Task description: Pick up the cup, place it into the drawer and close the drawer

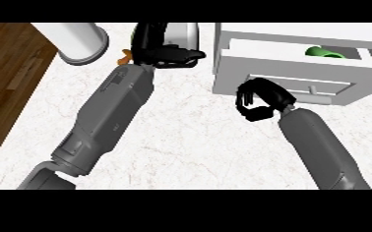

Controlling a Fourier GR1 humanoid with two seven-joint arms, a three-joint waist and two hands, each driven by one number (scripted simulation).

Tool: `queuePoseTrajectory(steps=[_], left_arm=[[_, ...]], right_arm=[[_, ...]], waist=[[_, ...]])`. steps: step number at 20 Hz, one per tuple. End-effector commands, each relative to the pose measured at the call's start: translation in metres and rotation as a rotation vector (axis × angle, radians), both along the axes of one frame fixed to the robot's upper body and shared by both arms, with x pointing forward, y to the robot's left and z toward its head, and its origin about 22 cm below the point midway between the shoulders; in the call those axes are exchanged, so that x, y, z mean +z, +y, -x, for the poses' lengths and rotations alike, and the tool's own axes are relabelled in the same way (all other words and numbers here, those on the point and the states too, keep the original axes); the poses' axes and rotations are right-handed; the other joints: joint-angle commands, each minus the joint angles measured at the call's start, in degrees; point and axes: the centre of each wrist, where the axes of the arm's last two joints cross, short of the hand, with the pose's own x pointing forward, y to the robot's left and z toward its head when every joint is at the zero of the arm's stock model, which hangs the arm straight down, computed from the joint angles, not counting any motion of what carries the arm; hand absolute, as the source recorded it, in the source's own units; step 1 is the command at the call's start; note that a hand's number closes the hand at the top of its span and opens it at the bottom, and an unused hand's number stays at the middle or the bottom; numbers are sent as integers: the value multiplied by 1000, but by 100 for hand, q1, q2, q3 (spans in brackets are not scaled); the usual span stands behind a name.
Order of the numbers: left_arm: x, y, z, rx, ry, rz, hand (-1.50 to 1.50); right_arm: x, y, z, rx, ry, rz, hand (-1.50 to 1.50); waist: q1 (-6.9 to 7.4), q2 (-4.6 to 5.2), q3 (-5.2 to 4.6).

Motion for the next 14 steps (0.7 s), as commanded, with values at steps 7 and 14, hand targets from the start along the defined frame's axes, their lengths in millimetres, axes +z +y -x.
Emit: queuePoseTrajectory(steps=[7,14], left_arm=[[-19,47,10,-27,5,11,-150],[-18,52,13,-54,13,9,-150]], right_arm=[[57,-50,-58,-189,-178,-151,150],[88,-67,-69,-280,-189,-180,150]], waist=[[243,107,17],[520,161,18]])
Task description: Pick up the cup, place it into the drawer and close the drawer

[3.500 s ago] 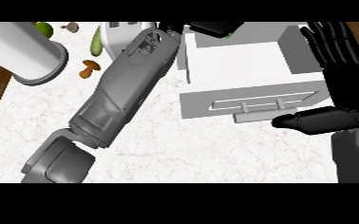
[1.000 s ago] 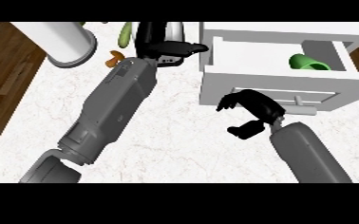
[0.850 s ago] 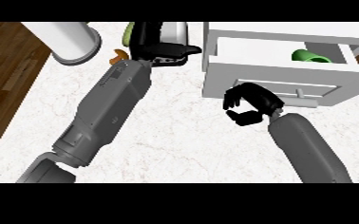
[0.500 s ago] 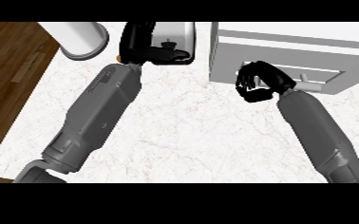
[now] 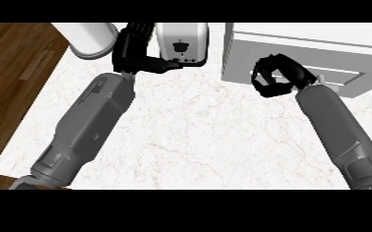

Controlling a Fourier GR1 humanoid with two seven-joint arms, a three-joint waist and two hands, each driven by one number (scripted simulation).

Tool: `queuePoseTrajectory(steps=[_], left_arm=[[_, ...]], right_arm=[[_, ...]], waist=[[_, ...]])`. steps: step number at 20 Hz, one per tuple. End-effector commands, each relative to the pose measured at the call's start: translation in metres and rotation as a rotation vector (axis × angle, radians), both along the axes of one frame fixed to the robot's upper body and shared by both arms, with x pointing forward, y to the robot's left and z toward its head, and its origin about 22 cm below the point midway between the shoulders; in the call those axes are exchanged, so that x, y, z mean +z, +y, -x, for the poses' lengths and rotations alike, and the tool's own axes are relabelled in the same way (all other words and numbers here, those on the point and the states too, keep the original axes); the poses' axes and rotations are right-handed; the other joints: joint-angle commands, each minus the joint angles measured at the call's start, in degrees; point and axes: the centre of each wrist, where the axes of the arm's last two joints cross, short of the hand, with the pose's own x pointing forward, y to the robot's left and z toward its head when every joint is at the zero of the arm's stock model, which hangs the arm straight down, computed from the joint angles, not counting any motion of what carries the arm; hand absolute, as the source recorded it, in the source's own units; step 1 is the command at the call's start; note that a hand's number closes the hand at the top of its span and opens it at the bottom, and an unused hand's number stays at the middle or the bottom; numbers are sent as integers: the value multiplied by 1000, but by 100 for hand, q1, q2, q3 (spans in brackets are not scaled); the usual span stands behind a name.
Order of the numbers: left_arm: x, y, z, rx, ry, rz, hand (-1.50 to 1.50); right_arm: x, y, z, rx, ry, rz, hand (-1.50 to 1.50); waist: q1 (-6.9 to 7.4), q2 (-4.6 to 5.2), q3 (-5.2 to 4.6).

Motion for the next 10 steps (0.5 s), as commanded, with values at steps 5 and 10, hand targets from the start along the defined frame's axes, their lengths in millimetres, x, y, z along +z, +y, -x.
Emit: queuePoseTrajectory(steps=[5,10], left_arm=[[-1,17,3,-32,-7,-9,-150],[-10,13,8,-54,6,9,-150]], right_arm=[[84,-35,-30,-173,-169,-23,150],[92,-44,-28,-158,-161,-46,150]], waist=[[278,145,-31],[358,161,-35]])
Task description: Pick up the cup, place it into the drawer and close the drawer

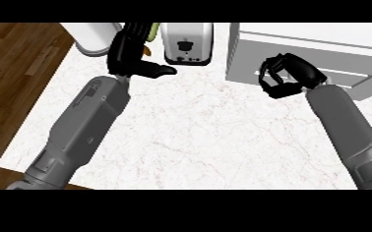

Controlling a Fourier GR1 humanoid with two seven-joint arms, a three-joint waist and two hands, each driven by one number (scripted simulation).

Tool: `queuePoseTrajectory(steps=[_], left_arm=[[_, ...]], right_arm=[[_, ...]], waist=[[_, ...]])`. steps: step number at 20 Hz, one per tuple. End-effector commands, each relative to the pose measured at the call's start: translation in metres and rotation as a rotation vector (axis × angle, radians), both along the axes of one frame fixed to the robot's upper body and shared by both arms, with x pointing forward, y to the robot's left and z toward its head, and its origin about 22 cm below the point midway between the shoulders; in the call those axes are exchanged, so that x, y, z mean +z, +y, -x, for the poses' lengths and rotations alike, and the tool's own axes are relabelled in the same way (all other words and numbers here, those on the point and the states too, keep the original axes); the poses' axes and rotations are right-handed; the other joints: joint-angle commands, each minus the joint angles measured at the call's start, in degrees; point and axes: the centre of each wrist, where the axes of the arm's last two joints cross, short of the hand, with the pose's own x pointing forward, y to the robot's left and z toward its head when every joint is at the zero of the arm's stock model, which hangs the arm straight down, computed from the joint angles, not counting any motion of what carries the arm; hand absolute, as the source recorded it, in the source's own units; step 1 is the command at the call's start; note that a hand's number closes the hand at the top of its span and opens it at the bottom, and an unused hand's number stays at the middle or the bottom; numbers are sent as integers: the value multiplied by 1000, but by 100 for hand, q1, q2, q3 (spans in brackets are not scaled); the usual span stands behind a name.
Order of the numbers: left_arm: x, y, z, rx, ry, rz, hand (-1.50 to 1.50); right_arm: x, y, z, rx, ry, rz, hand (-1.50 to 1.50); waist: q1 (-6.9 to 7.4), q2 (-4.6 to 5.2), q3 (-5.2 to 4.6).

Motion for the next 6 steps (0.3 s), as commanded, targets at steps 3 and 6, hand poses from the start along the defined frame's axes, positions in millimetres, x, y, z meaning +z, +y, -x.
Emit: queuePoseTrajectory(steps=[3,6], left_arm=[[-2,0,3,-25,2,20,-150],[-1,7,3,-20,-3,12,-150]], right_arm=[[90,-29,-30,-190,-204,43,150],[95,-36,-28,-187,-201,48,150]], waist=[[250,114,-74],[295,67,-78]])
